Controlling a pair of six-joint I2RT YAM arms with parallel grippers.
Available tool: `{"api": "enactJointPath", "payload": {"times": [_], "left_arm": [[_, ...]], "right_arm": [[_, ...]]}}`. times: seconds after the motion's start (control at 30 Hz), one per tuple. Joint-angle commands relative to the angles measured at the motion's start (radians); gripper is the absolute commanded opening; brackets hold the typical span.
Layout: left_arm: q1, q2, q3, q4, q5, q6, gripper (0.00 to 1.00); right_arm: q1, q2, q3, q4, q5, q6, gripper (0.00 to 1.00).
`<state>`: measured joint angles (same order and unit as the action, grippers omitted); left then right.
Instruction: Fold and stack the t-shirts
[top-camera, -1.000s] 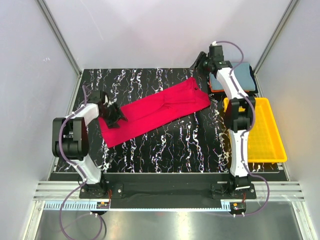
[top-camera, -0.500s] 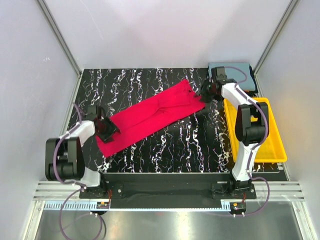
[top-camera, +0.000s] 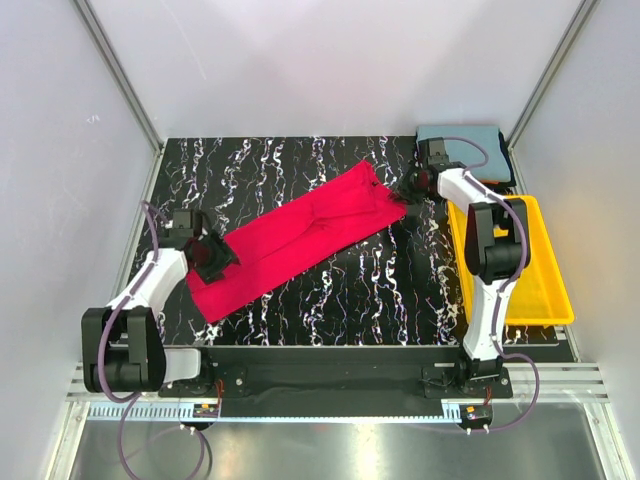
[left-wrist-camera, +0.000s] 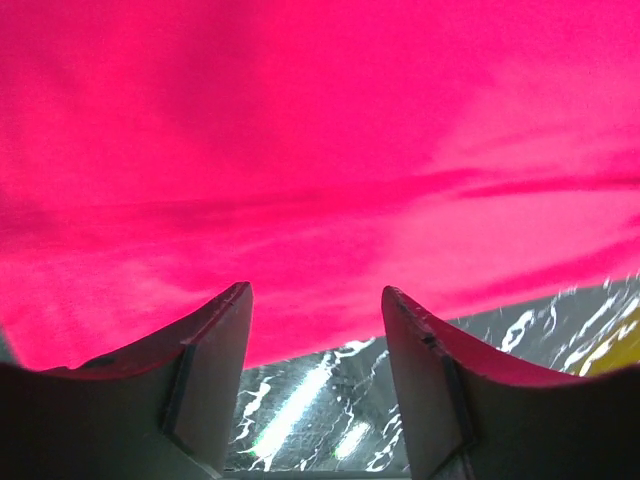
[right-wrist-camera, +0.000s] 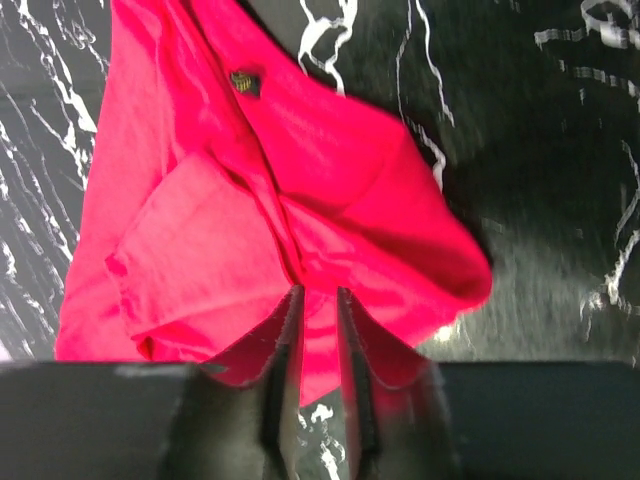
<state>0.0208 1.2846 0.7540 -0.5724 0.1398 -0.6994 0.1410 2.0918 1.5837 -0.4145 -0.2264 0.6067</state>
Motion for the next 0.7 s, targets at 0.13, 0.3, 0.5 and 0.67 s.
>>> {"api": "enactJointPath", "payload": {"times": [0.13,0.3,0.5,0.67], "left_arm": [[-0.064,0.067,-0.013,0.042,0.03,0.002,0.57],[-0.062,0.142,-0.045,0.026,-0.064,-0.046,0.54],[-0.061,0.162,-0.084,0.009,-0.172,-0.098,0.54],[-0.062,0.188,-0.084,0.006,-0.174,-0.112,0.54]], "right_arm": [[-0.004,0.073,0.078,0.028,0.053,-0.015,0.11],[-0.004,0.103,0.068,-0.003,0.119,-0.031,0.1],[-0.004,0.189,0.151,-0.066,0.179,-0.054,0.1],[-0.004,0.277,0.303,-0.109,0.182,-0.07,0.09]]}}
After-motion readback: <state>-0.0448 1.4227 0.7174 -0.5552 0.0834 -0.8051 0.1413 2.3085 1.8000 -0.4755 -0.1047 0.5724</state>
